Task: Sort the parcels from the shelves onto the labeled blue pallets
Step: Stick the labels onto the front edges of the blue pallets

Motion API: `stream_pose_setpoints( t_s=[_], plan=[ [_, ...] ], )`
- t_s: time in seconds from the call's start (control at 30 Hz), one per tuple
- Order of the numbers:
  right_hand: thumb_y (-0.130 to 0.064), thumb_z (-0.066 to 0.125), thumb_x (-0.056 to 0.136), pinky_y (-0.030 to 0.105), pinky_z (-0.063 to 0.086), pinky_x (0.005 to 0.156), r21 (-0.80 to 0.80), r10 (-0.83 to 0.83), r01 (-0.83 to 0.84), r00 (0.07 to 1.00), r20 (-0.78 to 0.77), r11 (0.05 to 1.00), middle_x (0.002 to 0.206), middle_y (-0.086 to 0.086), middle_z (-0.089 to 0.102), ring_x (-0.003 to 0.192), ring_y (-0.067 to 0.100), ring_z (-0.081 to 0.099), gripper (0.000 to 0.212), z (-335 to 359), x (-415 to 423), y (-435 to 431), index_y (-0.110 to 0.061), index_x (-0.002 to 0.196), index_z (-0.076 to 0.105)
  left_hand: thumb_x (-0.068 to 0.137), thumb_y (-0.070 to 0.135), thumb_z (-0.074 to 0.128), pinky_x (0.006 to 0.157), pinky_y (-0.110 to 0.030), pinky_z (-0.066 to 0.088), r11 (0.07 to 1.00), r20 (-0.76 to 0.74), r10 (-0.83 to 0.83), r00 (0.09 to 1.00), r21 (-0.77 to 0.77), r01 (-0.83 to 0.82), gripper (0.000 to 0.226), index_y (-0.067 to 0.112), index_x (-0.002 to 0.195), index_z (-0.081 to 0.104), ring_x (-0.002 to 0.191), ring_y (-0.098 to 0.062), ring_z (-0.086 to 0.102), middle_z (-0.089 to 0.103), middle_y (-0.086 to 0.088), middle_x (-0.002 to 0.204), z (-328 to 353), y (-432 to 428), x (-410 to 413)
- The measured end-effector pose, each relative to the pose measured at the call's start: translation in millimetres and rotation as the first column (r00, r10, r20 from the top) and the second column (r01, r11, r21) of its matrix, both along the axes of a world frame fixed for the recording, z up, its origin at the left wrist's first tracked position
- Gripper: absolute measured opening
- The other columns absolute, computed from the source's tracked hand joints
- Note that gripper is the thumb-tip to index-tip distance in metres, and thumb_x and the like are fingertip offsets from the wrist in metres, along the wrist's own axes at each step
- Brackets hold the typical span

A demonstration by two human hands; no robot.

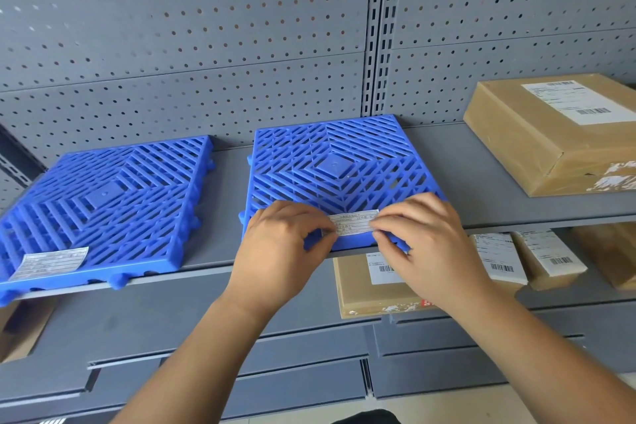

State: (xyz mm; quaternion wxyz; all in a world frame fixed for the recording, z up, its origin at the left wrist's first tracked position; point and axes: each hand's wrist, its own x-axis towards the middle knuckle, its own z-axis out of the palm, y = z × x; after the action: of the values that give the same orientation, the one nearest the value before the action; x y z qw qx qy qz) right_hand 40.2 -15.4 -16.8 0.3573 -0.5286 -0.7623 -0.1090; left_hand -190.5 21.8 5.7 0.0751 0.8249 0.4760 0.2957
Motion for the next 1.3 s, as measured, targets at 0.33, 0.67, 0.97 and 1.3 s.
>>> stream_pose_setpoints(
  t_s=[0.33,0.67,0.97,1.3],
  plan=[
    [-0.03,0.064,0.09,0.044,0.05,0.082,-0.057,-0.118,0.115,0.991,-0.066,0.992,0.099,-0.007,0.072,0.095,0.023,0.061,0.02,14,-4,-6,-0.017,0.098,0.076,0.086,0.045,0.062,0.088,-0.04,0.053,1.0,0.085,0.026,0.996,0.015,-0.027,0.026,0.029,0.102,0.076,0.091,-0.015,0.066,0.073,0.016,0.098,10,-4,-3],
    [-0.032,0.069,0.088,0.047,0.051,0.086,-0.051,-0.353,0.353,0.936,0.001,0.934,0.109,0.001,0.072,0.099,0.03,0.062,0.027,21,-7,-26,-0.014,0.109,0.073,0.087,0.044,0.058,0.09,-0.041,0.051,0.995,0.051,0.011,0.999,0.099,-0.016,0.034,0.025,0.111,0.075,0.101,-0.024,0.066,0.073,0.006,0.108,9,-1,5],
    [-0.04,0.062,0.088,0.052,0.051,0.087,-0.111,-0.53,0.524,0.848,-0.03,0.844,0.117,0.002,0.07,0.105,0.034,0.06,0.038,23,19,-65,-0.016,0.115,0.071,0.088,0.045,0.063,0.092,-0.045,0.048,0.994,0.046,-0.035,0.998,0.103,0.031,0.04,0.025,0.123,0.07,0.114,-0.028,0.06,0.067,0.004,0.122,11,-22,54],
    [-0.047,0.056,0.091,0.051,0.05,0.09,-0.149,-0.598,0.583,0.796,-0.093,0.799,0.124,-0.001,0.066,0.114,0.031,0.056,0.044,46,123,-138,-0.02,0.123,0.066,0.088,0.046,0.059,0.094,-0.046,0.046,0.982,0.005,-0.101,0.995,0.159,0.099,0.044,0.026,0.127,0.065,0.115,-0.028,0.057,0.064,0.002,0.124,37,-80,175]
  ],
)
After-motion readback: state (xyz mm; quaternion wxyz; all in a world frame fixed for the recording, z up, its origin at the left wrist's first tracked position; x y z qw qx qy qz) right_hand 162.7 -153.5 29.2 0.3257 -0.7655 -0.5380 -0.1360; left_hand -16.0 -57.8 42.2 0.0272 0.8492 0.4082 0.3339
